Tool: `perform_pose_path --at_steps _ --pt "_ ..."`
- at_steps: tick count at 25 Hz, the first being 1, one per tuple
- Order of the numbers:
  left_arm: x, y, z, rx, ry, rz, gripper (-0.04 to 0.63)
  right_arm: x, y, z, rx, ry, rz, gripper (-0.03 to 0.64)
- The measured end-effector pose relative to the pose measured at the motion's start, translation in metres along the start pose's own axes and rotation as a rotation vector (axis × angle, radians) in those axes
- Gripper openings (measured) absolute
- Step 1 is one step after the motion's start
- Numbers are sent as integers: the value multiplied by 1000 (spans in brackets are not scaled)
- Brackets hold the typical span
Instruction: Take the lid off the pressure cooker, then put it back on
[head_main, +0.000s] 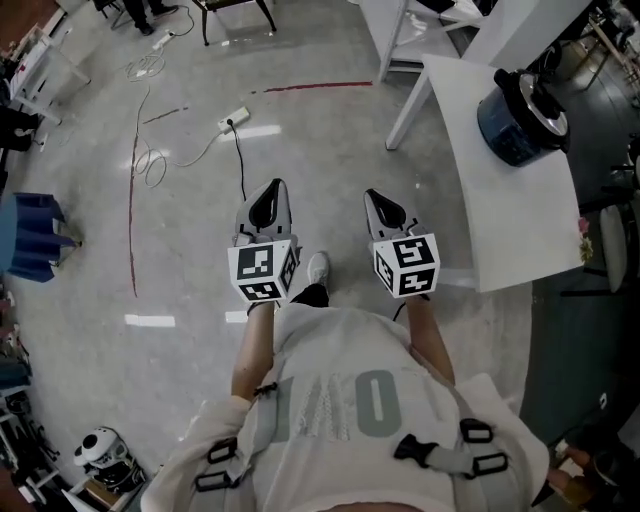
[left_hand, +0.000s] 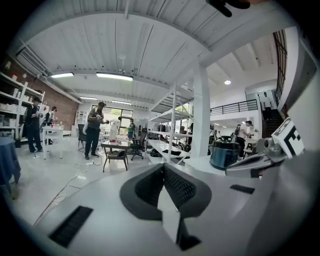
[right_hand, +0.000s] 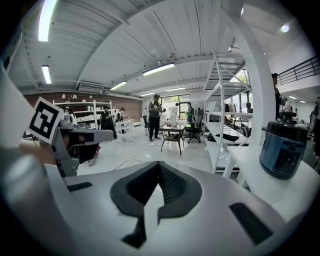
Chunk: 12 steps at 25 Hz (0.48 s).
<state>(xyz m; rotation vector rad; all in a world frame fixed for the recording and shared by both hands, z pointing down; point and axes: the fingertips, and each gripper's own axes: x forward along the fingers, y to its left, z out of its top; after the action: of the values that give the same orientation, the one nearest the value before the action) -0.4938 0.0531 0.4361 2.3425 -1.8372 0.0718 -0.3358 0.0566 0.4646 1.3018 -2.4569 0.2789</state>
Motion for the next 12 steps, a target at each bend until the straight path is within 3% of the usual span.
perform_pose_path --at_steps 6,12 --pt "53 45 14 -29 -14 -12 17 55 -11 25 -3 15 -34 9" --pt "84 55 6 -46 26 -10 18 89 -19 37 27 13 -19 9"
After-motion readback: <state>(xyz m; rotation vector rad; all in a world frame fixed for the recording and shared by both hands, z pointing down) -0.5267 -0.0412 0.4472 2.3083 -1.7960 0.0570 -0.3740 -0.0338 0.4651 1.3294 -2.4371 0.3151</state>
